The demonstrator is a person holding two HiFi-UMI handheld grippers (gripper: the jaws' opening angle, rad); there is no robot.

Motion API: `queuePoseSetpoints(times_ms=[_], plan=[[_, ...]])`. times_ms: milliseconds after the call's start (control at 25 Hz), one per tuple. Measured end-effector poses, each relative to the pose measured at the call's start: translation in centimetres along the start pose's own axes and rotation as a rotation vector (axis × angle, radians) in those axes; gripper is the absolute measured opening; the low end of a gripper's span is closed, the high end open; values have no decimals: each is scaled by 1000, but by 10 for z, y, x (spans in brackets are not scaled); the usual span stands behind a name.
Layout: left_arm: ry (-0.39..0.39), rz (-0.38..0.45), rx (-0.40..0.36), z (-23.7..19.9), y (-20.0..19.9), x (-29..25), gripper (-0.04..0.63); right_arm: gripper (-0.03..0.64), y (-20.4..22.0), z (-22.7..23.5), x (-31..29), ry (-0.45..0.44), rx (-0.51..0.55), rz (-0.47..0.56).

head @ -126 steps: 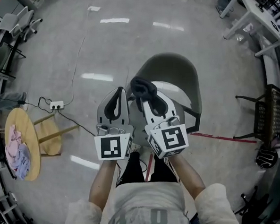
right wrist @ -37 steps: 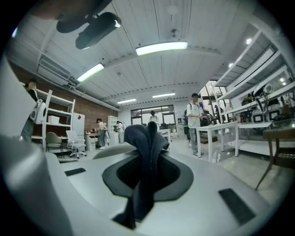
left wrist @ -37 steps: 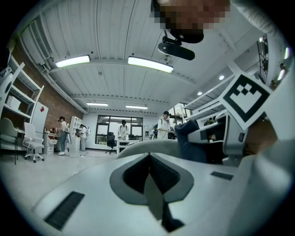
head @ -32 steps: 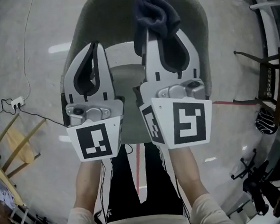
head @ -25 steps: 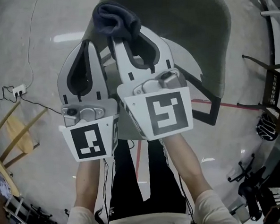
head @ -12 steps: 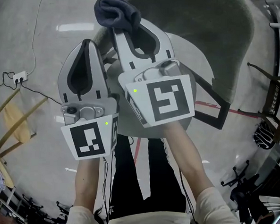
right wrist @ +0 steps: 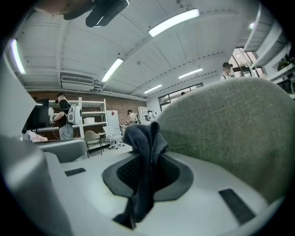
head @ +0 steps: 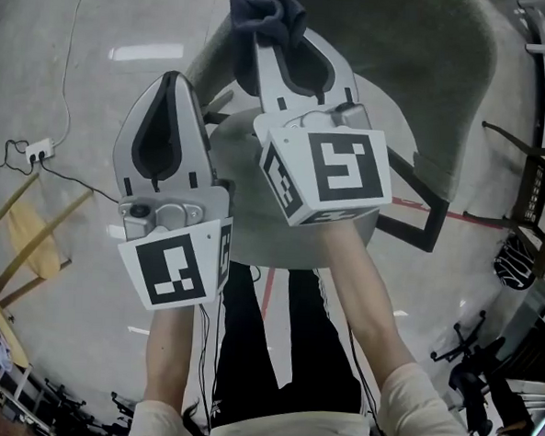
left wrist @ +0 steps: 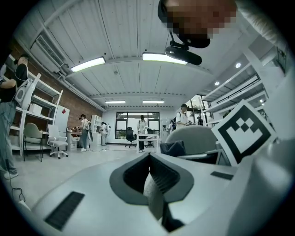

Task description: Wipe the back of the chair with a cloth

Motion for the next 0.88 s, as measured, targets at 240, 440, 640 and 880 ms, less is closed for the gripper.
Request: queuePoseSetpoints(times_ms=[240, 440, 640, 880], plan=[[28, -14, 13, 13, 8, -2, 15, 60, 4, 30, 10, 95, 4, -6], [58, -33, 26, 32, 14, -4, 15, 58, 5, 78, 30, 225, -22, 0], [108, -40, 29, 56, 16, -13, 15, 58, 2, 125, 56, 345, -29, 12], [173, -28, 40, 90, 13, -24, 15, 58, -2, 156, 93, 463, -54, 42]])
Point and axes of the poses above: the fingertips, and each gripper's own axes: x backward along the fingers, z to its right, y out of its underside, the point moved 3 cm from there along x, backward along the fingers, and after that the axes turned 3 degrees about -z, right-handed, at the moved point
